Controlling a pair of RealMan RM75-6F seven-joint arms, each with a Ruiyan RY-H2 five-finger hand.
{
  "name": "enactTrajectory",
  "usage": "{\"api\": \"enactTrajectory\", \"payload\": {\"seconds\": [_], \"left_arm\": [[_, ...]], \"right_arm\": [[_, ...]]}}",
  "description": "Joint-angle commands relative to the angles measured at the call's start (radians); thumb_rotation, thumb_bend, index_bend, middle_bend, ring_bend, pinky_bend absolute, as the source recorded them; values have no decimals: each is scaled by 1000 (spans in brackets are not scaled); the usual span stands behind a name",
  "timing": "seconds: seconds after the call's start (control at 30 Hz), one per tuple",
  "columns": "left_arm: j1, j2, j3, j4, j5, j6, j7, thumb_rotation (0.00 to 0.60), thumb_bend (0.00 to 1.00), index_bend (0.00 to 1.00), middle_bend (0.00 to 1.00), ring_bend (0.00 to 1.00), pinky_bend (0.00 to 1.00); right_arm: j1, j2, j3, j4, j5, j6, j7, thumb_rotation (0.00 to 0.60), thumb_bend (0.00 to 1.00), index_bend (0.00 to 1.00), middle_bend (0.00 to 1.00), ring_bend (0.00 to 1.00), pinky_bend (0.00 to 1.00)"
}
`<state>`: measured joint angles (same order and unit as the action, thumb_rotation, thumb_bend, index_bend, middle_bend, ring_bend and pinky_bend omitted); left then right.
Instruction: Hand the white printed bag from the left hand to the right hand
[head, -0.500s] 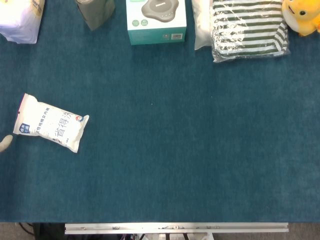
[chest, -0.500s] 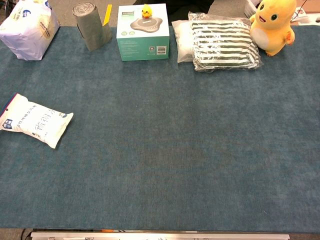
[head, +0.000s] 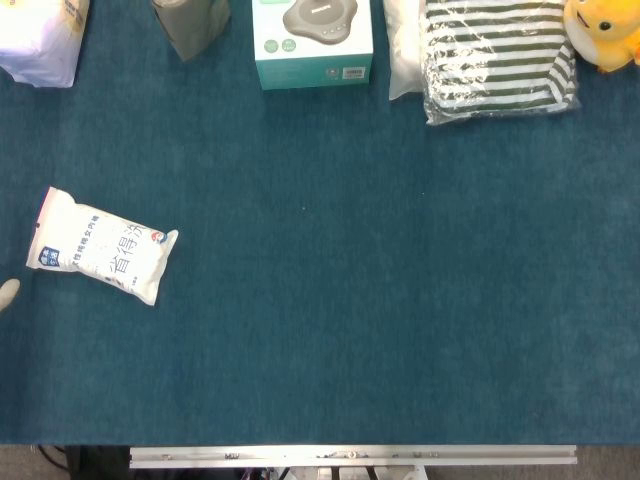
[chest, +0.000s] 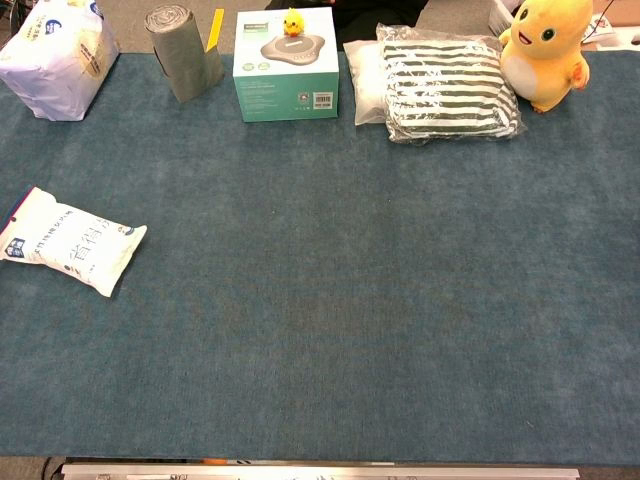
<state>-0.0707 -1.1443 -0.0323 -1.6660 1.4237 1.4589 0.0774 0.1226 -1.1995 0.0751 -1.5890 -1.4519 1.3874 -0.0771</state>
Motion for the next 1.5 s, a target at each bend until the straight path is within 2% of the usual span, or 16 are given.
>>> {"api": "enactTrajectory", "payload": {"seconds": [0.03, 0.13, 0.33, 0.4, 0.53, 1.03, 1.5], "left_arm": [[-4, -1, 9, -13, 16, -9, -7, 600, 160, 138, 86, 170, 424], [-17, 18, 30, -61, 39, -50, -45, 600, 160, 129, 79, 164, 415], [-60, 18, 45, -106, 70, -120, -11, 600, 160, 43, 0, 58, 294], [-75, 13, 43, -104, 66, -144, -2, 600, 159, 12, 0, 19, 240], [-107, -1, 39, -88, 56, -192, 30, 600, 158, 0, 0, 0, 196], [-233, -66, 14, 20, -15, -363, 170, 600, 157, 0, 0, 0, 154], [-263, -48, 38, 58, -53, -400, 254, 600, 158, 0, 0, 0, 154]], "right_arm": [[4, 9, 5, -15, -8, 7, -3, 600, 99, 176, 346, 332, 333], [7, 27, 12, -46, -19, 22, -7, 600, 98, 176, 346, 332, 333], [17, 63, 29, -97, -19, 29, -32, 600, 98, 176, 346, 332, 333], [18, 67, 30, -103, -14, 27, -38, 600, 98, 176, 346, 332, 333], [19, 65, 24, -102, -6, 19, -39, 600, 98, 176, 346, 332, 333], [-20, 67, -5, -94, 9, 44, -30, 600, 99, 176, 346, 332, 333], [-21, 46, -16, -71, 13, 27, -20, 600, 99, 176, 346, 332, 333]]}}
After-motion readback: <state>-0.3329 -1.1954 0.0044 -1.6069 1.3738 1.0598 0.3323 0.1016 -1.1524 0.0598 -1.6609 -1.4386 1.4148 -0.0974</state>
